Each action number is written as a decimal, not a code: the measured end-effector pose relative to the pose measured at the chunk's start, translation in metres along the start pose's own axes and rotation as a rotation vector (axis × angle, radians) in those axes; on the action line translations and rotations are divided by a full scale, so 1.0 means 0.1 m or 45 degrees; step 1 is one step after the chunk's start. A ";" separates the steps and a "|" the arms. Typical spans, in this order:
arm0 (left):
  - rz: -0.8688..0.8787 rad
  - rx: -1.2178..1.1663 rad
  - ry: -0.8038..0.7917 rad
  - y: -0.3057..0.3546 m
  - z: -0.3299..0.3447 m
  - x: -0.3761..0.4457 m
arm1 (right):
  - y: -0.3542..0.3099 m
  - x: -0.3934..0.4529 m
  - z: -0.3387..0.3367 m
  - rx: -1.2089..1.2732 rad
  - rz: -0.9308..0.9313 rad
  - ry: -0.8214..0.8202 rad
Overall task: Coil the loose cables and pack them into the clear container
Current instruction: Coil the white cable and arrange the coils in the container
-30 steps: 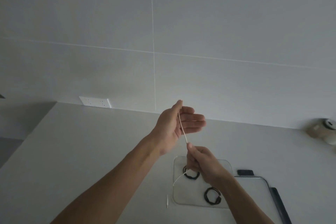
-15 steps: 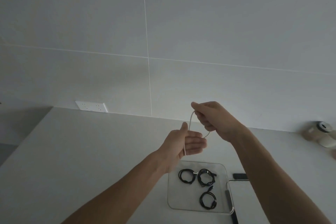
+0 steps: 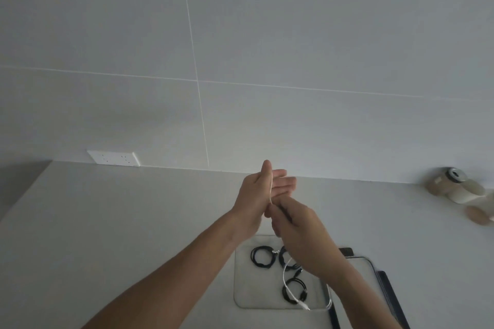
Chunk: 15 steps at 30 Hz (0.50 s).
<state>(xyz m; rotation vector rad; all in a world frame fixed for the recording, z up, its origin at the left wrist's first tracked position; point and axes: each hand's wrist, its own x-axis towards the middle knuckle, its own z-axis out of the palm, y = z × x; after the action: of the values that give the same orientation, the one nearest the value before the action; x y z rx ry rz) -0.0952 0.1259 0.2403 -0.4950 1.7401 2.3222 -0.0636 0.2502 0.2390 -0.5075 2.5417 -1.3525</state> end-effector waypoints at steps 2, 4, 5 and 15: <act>-0.050 -0.259 -0.067 0.07 0.06 0.00 | 0.12 -0.03 0.05 0.212 0.134 -0.010; -0.033 -0.308 -0.080 0.14 0.09 -0.02 | 0.25 -0.08 0.07 0.488 0.258 -0.038; -0.017 -0.286 -0.097 0.15 0.08 -0.03 | 0.31 -0.09 0.07 0.561 0.286 -0.060; -0.156 -0.150 -0.365 0.03 0.03 -0.16 | 0.58 0.31 -0.38 0.374 0.388 -0.232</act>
<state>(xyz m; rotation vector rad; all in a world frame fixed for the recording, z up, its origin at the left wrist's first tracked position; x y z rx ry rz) -0.0816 0.1284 0.2495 -0.2620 1.4101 2.2864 -0.1170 0.2966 0.2112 -0.1695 2.1222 -1.4529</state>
